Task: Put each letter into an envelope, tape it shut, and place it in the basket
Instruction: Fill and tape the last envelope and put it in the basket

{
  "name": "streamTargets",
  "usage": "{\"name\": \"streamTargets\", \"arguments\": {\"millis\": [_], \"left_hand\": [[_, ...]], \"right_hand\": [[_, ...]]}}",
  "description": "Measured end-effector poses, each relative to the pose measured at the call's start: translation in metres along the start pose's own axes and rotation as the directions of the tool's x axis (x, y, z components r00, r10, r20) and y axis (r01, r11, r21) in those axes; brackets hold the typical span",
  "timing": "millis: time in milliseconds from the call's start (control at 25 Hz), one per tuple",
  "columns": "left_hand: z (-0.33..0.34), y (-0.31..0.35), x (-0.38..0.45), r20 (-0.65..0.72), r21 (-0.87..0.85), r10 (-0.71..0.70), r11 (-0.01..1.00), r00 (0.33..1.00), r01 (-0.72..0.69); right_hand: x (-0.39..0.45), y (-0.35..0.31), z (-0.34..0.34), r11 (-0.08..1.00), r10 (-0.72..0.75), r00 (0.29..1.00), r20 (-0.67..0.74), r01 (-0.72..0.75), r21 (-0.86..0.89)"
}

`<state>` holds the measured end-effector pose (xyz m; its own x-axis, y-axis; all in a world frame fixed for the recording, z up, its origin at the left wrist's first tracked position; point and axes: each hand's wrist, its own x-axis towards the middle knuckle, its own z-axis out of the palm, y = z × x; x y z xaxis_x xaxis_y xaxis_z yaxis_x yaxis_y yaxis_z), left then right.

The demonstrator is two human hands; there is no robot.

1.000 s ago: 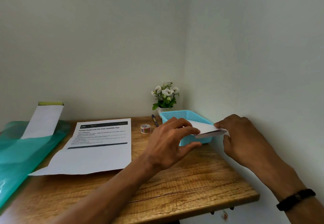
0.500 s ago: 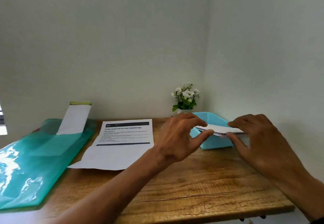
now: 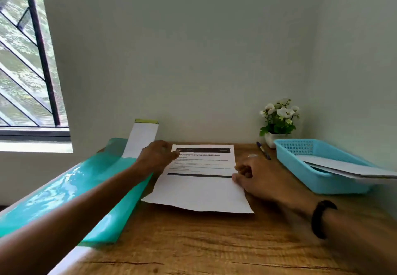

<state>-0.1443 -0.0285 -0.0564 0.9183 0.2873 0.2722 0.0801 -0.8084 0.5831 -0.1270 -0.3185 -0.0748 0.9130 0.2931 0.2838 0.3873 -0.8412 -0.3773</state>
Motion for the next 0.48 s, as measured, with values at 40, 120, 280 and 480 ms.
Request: {"name": "streamTargets", "arguments": {"millis": [40, 120, 280, 480], "left_hand": [[0.002, -0.008, 0.003, -0.015, -0.003, 0.006, 1.0, 1.0, -0.006], [0.007, -0.016, 0.006, -0.045, -0.023, 0.037, 0.999, 0.998, -0.038], [0.02, -0.034, 0.007, -0.04, -0.007, 0.136, 0.991, 0.99, -0.136], [0.026, -0.035, 0.008, -0.092, -0.082, 0.179, 0.979, 0.98, -0.187]], "right_hand": [[0.013, -0.001, 0.006, 1.0, 0.015, 1.0, -0.022, -0.015, 0.004], [0.034, -0.002, 0.017, 0.999, 0.039, 0.997, -0.065, -0.038, 0.02], [0.062, -0.003, 0.038, 0.996, 0.068, 0.991, -0.114, -0.06, 0.072], [0.066, 0.001, 0.044, 0.951, 0.082, 0.975, -0.207, -0.015, 0.308]]}}
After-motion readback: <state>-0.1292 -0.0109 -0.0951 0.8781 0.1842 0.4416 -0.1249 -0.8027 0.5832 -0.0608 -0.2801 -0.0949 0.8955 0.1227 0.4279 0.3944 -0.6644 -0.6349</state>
